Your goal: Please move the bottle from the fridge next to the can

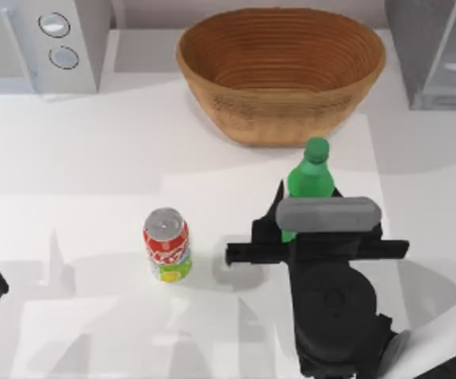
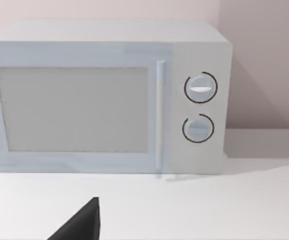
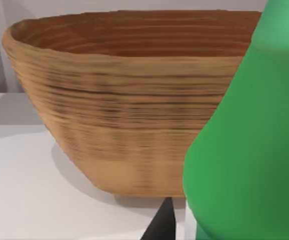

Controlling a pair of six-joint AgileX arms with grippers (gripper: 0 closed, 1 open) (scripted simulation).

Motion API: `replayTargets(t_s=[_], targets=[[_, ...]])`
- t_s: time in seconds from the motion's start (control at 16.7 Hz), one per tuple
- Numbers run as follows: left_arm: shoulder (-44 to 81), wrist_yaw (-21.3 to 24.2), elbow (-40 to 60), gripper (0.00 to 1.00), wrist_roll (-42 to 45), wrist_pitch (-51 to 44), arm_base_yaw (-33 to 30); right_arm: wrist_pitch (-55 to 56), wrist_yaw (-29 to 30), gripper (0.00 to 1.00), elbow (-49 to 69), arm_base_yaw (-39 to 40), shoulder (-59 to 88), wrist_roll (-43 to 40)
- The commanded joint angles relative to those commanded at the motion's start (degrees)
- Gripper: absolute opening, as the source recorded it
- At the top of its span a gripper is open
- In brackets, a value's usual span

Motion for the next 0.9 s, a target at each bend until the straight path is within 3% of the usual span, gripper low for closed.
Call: replayTargets(t_s=[0.48, 0.9], targets=[[0.0, 0.0, 0.0, 1.00, 0.0, 0.0, 0.0, 0.0, 0.0, 0.98, 0.0, 0.0, 0.0, 0.0], [0.0, 0.0, 0.0, 1.00, 0.0, 0.0, 0.0, 0.0, 0.0, 1.00, 0.0, 0.0, 0.0, 0.0]])
